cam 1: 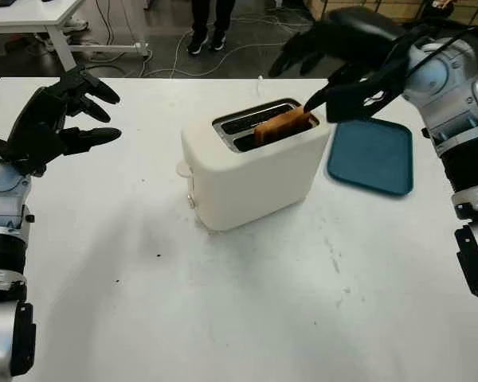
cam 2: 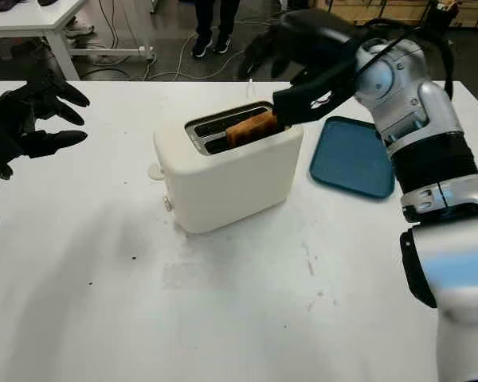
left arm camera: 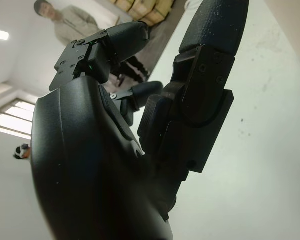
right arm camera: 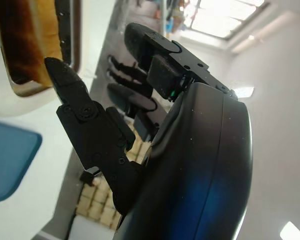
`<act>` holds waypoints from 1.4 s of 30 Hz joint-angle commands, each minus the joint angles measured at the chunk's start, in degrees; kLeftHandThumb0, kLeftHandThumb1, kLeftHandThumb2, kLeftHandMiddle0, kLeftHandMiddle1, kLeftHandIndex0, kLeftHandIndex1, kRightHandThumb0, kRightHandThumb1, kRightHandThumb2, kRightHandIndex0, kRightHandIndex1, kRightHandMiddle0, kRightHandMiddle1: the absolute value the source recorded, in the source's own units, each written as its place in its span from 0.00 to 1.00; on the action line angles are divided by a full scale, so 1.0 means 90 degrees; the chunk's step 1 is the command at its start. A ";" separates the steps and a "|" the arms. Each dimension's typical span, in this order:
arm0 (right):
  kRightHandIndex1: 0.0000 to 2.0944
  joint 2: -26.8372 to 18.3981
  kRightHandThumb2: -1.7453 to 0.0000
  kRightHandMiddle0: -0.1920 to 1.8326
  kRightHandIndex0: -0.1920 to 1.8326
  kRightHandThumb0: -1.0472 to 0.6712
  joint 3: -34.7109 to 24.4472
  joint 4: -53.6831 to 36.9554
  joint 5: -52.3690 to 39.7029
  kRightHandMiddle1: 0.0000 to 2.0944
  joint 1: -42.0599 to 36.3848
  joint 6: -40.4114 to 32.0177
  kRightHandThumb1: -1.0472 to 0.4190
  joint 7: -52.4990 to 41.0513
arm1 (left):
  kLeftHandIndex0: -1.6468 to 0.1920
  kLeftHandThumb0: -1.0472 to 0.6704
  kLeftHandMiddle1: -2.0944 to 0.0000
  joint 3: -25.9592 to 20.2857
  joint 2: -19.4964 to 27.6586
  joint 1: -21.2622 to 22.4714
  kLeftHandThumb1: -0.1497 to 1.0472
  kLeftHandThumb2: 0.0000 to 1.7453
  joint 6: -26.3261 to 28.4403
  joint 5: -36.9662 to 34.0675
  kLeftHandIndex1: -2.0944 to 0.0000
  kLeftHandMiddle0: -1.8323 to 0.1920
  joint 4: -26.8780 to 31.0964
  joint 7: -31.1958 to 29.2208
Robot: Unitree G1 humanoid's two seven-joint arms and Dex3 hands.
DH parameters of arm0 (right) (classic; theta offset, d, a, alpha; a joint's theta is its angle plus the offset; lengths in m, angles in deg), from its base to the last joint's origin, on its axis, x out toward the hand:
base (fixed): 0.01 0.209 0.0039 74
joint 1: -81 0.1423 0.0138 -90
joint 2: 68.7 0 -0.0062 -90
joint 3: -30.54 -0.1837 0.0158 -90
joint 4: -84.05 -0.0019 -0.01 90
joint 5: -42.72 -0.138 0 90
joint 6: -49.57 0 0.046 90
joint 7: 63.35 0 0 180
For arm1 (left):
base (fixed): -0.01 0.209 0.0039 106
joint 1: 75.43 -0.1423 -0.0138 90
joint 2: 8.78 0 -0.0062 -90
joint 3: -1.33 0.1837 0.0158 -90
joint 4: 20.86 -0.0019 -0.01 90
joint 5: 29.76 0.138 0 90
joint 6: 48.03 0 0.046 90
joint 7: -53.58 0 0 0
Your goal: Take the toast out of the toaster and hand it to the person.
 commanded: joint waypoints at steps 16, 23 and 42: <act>0.41 0.0334 1.00 0.57 0.42 0.36 0.0139 0.0763 0.0015 0.01 0.0394 0.0357 0.29 -0.0088 | 0.81 0.00 0.27 -0.0015 0.0037 0.0049 0.89 0.01 -0.0009 -0.0020 0.30 0.79 -0.0002 0.0049; 0.34 0.0315 1.00 0.59 0.45 0.36 0.0145 0.0811 0.0054 0.01 0.0396 0.0498 0.29 -0.0071 | 0.81 0.00 0.27 -0.0019 0.0055 0.0047 0.89 0.00 0.0003 -0.0043 0.31 0.80 0.0015 0.0010; 0.61 0.0373 1.00 0.58 0.42 0.32 0.0422 0.0997 0.0376 0.00 0.0433 0.0404 0.27 -0.0122 | 0.81 0.00 0.26 0.0004 0.0061 0.0022 0.89 0.01 -0.0019 0.0045 0.30 0.80 0.0038 0.0108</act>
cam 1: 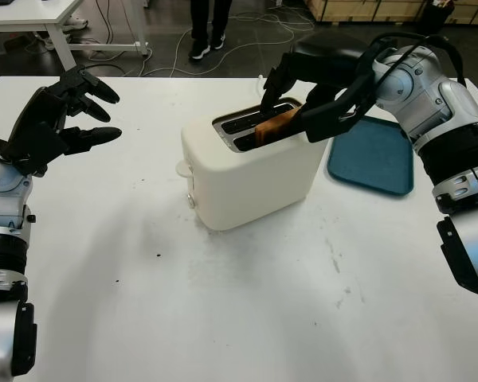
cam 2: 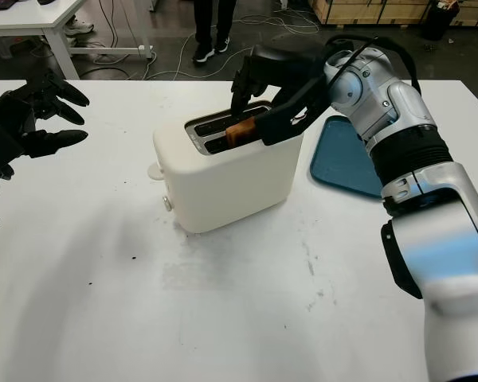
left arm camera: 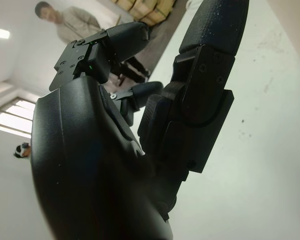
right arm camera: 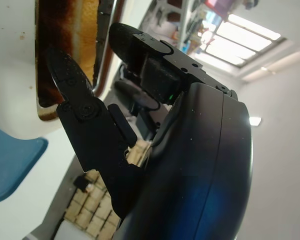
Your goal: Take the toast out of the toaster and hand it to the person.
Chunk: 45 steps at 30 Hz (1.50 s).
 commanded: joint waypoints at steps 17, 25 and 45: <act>0.51 0.0106 1.00 0.54 0.40 0.35 0.0143 0.0066 0.0126 0.00 -0.0041 -0.0305 0.24 0.0009 | 0.80 0.00 0.27 -0.0017 0.0057 0.0003 0.89 0.00 0.0005 -0.0035 0.31 0.80 0.0036 -0.0006; 0.38 0.0121 1.00 0.60 0.49 0.38 0.0058 0.0114 -0.0016 0.02 -0.0222 -0.0080 0.26 0.0202 | 0.80 0.00 0.27 -0.0020 0.0052 0.0001 0.89 0.00 0.0020 -0.0041 0.31 0.79 0.0041 -0.0004; 0.53 0.0178 1.00 0.73 0.58 0.38 -0.0069 0.0381 -0.0501 0.14 -0.0462 0.0275 0.25 -0.0034 | 0.80 0.00 0.27 -0.0024 0.0050 -0.0012 0.89 0.00 0.0051 -0.0045 0.31 0.79 0.0067 0.0002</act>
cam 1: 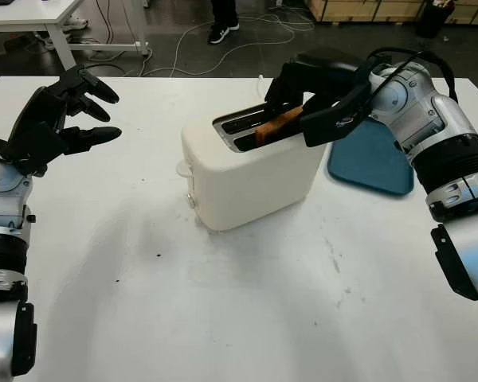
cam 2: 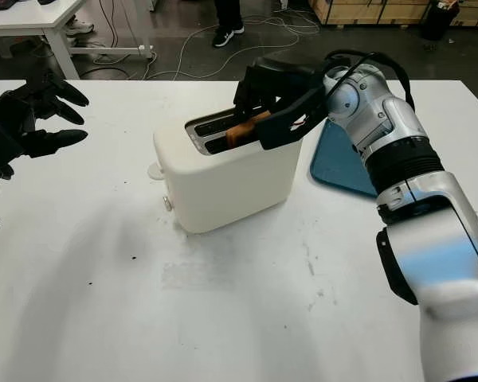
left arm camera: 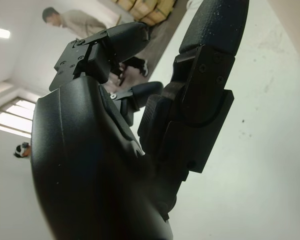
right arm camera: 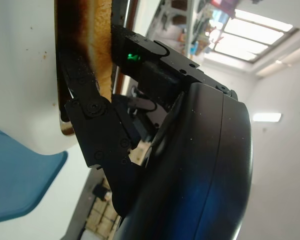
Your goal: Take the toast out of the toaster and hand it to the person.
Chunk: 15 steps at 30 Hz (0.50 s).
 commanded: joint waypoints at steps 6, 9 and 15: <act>0.73 0.0007 0.99 0.58 0.60 0.32 0.0242 0.0430 0.0333 0.61 -0.0201 0.0824 0.14 0.0657 | 0.80 0.00 0.27 -0.0011 0.0061 -0.0006 0.89 0.01 -0.0007 -0.0009 0.31 0.79 0.0040 0.0015; 0.79 -0.0027 0.93 0.56 0.62 0.26 0.0343 0.0523 0.0597 0.66 -0.0181 0.1029 0.09 0.1181 | 0.80 0.00 0.27 -0.0017 0.0055 -0.0005 0.89 0.00 0.0014 -0.0032 0.31 0.79 0.0044 -0.0003; 0.83 -0.0037 0.82 0.54 0.65 0.33 0.0379 0.0853 0.0833 0.81 -0.0086 0.1372 0.09 0.2090 | 0.80 0.00 0.27 -0.0008 0.0063 -0.0002 0.89 0.00 0.0047 -0.0013 0.31 0.79 0.0053 0.0007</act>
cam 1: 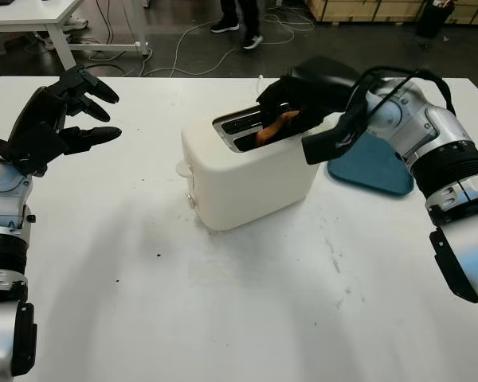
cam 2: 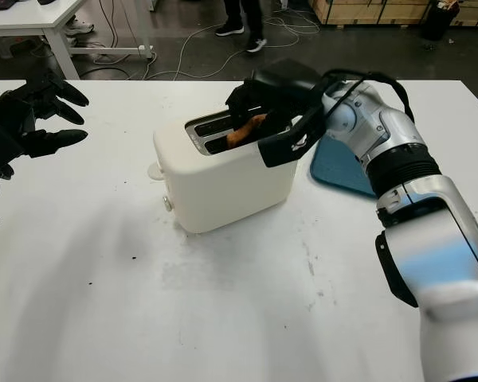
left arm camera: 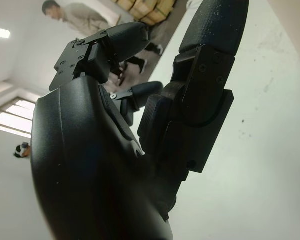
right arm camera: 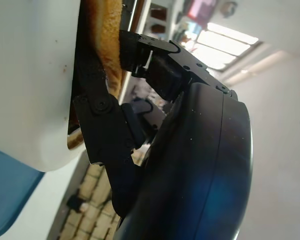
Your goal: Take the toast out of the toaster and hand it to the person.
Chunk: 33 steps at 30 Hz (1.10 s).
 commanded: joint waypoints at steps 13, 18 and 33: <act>0.83 -0.0217 0.87 0.51 0.63 0.40 -0.0472 0.0834 -0.0092 0.83 0.0636 0.0086 0.09 0.0932 | 0.80 0.00 0.26 0.0002 0.0057 0.0007 0.89 0.00 0.0061 -0.0001 0.30 0.79 0.0055 0.0012; 0.83 -0.0308 0.87 0.51 0.63 0.41 -0.0836 0.1020 -0.0289 0.83 0.0974 -0.0195 0.09 0.0923 | 0.80 0.00 0.26 0.0004 0.0055 0.0005 0.89 0.01 0.0030 0.0004 0.30 0.79 0.0045 0.0013; 0.83 -0.0637 0.86 0.56 0.65 0.39 -0.2286 0.1143 -0.1870 0.83 0.1319 -0.1026 0.09 0.0204 | 0.80 0.00 0.28 -0.0045 0.0042 -0.0001 0.89 0.01 -0.0038 -0.0089 0.32 0.79 -0.0087 -0.0069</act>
